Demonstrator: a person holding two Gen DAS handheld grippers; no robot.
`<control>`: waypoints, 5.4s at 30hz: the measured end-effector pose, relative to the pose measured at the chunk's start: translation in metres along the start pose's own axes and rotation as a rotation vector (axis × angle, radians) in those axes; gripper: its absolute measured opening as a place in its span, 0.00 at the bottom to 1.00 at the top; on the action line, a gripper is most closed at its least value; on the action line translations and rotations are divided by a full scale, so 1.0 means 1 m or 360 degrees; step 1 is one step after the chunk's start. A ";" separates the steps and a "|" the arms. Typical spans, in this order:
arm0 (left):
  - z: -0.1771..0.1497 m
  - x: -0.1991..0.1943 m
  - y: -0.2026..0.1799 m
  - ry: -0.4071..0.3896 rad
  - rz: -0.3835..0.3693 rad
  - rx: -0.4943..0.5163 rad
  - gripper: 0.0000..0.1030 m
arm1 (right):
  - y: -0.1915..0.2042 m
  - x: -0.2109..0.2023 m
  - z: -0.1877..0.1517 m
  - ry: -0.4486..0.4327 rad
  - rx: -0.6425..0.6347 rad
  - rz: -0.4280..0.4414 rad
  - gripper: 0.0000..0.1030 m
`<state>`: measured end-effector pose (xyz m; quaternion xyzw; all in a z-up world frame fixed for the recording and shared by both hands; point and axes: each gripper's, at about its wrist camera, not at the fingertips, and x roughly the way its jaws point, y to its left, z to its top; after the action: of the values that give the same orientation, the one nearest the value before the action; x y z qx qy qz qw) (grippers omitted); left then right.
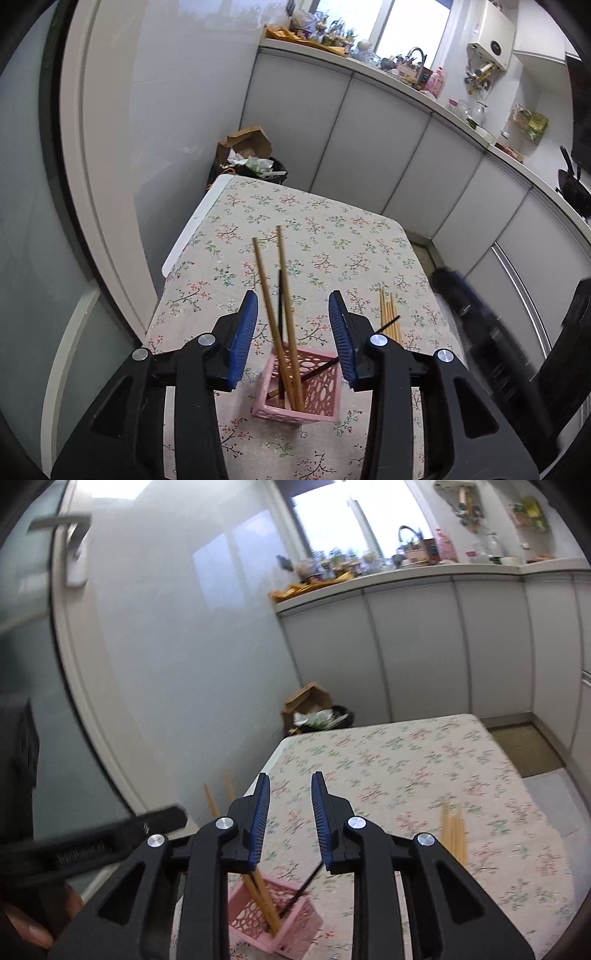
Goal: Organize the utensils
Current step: 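Open the left tool over the holder while the right tool releases its wooden chopstick into it, then grasp a wooden chopstick with the left tool while the right tool approaches the bundle, then grasp another wooden chopstick from the bundle with the right tool, then lift both held wooden chopsticks upright toward the pink holder, then lower both wooden chopsticks into the pink holder and open both tools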
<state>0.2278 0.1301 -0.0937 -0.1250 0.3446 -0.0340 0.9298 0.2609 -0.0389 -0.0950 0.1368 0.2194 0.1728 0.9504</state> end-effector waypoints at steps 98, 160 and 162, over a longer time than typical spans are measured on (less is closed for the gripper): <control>-0.068 0.115 -0.172 0.0581 -0.0340 0.0431 0.06 | -0.236 0.122 -0.080 0.1341 0.0409 -0.0522 0.07; -0.027 0.031 -0.011 -0.0609 -0.0130 0.0071 0.06 | -0.020 -0.027 0.017 -0.0053 -0.0247 0.0021 0.07; -0.031 0.034 -0.011 -0.0641 -0.0085 0.0088 0.06 | -0.020 -0.025 0.015 -0.0046 -0.0250 0.0017 0.07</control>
<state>0.2337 0.1079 -0.1353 -0.1130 0.1474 -0.0424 0.9817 0.2518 -0.0694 -0.0797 0.0654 0.1905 0.1927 0.9604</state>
